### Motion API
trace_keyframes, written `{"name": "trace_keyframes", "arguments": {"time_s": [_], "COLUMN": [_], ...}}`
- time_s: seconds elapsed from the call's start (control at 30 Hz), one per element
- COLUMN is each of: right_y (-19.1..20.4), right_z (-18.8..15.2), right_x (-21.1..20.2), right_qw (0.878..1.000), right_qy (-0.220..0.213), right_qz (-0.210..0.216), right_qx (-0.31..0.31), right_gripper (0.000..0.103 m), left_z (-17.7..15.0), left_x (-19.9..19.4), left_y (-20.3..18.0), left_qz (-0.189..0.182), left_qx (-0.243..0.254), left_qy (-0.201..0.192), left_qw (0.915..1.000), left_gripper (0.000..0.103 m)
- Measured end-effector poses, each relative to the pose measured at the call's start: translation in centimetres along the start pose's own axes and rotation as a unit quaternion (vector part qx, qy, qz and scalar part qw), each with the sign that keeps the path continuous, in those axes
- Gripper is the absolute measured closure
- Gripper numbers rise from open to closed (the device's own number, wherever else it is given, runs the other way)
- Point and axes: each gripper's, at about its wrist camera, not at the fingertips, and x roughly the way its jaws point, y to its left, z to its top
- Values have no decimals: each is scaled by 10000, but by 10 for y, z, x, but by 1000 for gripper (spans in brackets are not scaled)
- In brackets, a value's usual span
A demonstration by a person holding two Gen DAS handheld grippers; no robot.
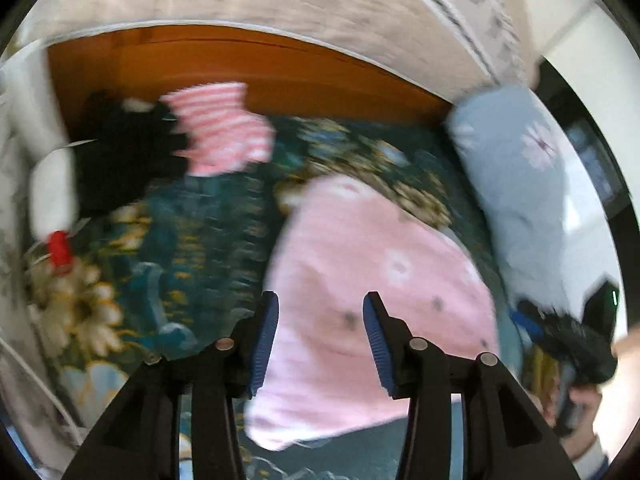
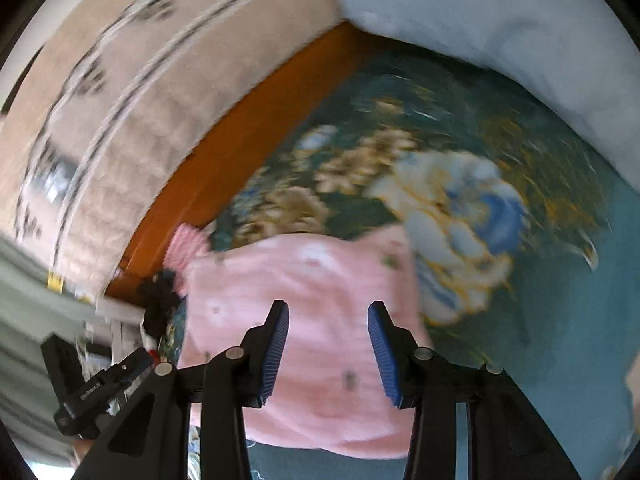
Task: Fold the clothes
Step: 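Lower the folded pants onto the blanket and open both grippers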
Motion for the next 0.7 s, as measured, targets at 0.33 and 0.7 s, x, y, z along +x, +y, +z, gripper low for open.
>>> {"name": "trace_keyframes", "arguments": {"time_s": [0.33, 0.7], "right_y": [-3, 19], "right_z": [16, -35], "right_x": [78, 36], "right_qw": [9976, 9963], "right_qy": [623, 211], "right_qz": [-204, 154], "right_qx": [-224, -822], "right_gripper": [57, 57], "left_z": [-48, -50], "left_x": [50, 51], "left_y": [17, 29], "left_qz": [324, 130], "left_qx": [326, -9], "left_qy": [564, 402], "left_qw": [9973, 9991], "left_gripper": [58, 58]}}
